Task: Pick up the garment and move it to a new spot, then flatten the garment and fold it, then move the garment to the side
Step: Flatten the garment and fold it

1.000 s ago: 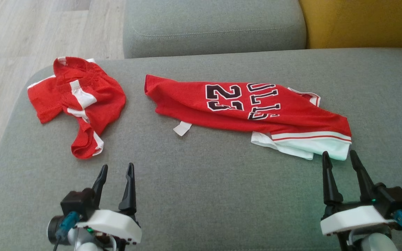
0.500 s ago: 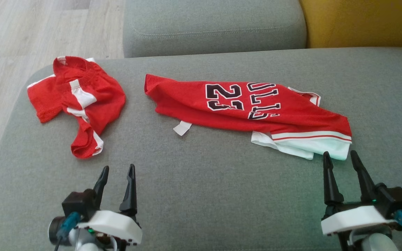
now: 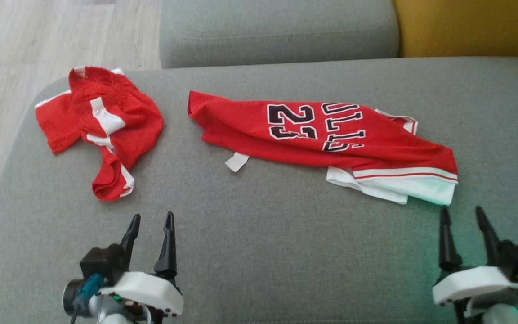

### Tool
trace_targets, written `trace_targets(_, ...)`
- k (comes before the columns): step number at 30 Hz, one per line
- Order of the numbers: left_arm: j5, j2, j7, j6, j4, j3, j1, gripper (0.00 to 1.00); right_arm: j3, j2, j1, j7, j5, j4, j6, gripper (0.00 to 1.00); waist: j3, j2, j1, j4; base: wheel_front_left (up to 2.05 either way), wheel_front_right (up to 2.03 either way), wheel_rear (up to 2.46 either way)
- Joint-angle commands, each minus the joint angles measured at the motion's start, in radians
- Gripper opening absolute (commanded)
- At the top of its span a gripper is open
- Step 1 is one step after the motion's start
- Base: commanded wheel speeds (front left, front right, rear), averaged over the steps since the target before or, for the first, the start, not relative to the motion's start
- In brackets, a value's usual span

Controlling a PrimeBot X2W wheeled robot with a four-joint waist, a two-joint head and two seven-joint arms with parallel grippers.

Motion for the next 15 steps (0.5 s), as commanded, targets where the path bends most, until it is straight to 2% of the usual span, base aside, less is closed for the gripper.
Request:
trace_targets(1, 0.014, -0.006, -0.012, -0.008, -0.038, 0.028, -0.039, 1.00, -0.003, -0.006, -0.073, -0.011, -0.018, -0.002, 0.008, 1.00, 0.017, 0.0000, 0.0000, 0.008, 0.00, 0.00, 0.00)
trace_targets(10, 0.031, -0.012, -0.012, -0.014, -0.055, 0.013, -0.069, 1.00, -0.143, -0.006, -0.245, -0.011, -0.077, 0.241, 0.008, 1.00, 0.118, 0.0000, 0.0000, 0.043, 0.00, 0.00, 0.00)
trace_targets(11, 0.034, -0.013, -0.012, -0.015, -0.056, 0.013, -0.078, 1.00, -0.160, -0.006, -0.286, -0.011, -0.075, 0.315, 0.008, 1.00, 0.140, 0.0000, 0.0000, 0.050, 0.00, 0.00, 0.00)
trace_targets(15, 0.040, -0.014, -0.012, -0.015, -0.056, 0.014, -0.089, 1.00, -0.174, -0.006, -0.347, -0.011, -0.069, 0.411, 0.008, 0.96, 0.164, 0.0000, 0.0000, 0.058, 0.00, 0.00, 0.00)
